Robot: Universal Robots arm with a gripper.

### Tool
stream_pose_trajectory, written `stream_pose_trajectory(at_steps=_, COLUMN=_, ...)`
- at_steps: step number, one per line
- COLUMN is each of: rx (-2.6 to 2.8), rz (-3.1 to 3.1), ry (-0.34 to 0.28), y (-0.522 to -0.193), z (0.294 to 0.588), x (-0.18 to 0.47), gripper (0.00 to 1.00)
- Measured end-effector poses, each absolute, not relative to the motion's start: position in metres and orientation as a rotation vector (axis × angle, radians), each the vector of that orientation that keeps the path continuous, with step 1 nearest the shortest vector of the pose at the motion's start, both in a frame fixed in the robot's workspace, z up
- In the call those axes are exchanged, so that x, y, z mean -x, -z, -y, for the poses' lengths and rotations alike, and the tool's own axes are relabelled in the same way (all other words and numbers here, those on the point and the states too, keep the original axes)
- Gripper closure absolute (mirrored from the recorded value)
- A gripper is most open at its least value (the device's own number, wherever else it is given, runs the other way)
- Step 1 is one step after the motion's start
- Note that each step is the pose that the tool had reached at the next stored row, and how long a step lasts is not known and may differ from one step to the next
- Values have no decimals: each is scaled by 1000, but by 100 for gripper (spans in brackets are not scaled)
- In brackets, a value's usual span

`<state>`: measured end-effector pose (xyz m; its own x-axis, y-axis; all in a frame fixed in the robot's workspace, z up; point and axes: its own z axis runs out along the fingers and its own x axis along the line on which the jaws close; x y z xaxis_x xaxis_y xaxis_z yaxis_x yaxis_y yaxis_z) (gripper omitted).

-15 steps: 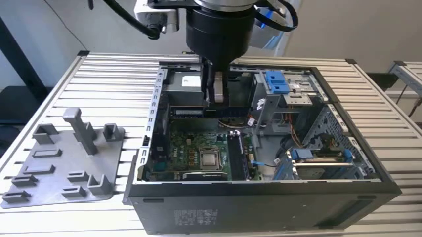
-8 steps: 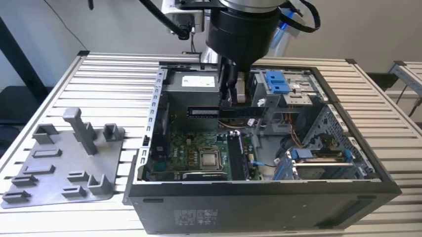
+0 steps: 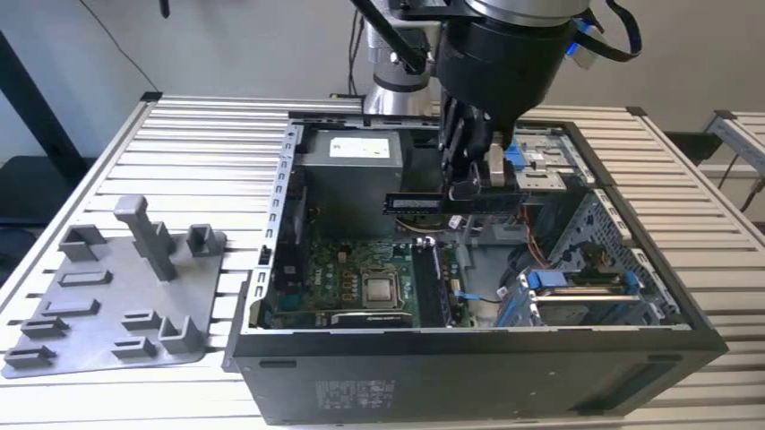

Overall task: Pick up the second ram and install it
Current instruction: 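Pick up the second ram and move it above second insertion slot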

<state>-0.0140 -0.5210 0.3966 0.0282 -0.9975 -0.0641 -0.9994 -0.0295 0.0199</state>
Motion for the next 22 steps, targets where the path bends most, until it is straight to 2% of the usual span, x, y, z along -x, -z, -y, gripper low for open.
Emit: stream_pose_trajectory(at_steps=22, rx=2158, rz=-2223, ry=-74, y=-394, z=518, x=12, gripper=86)
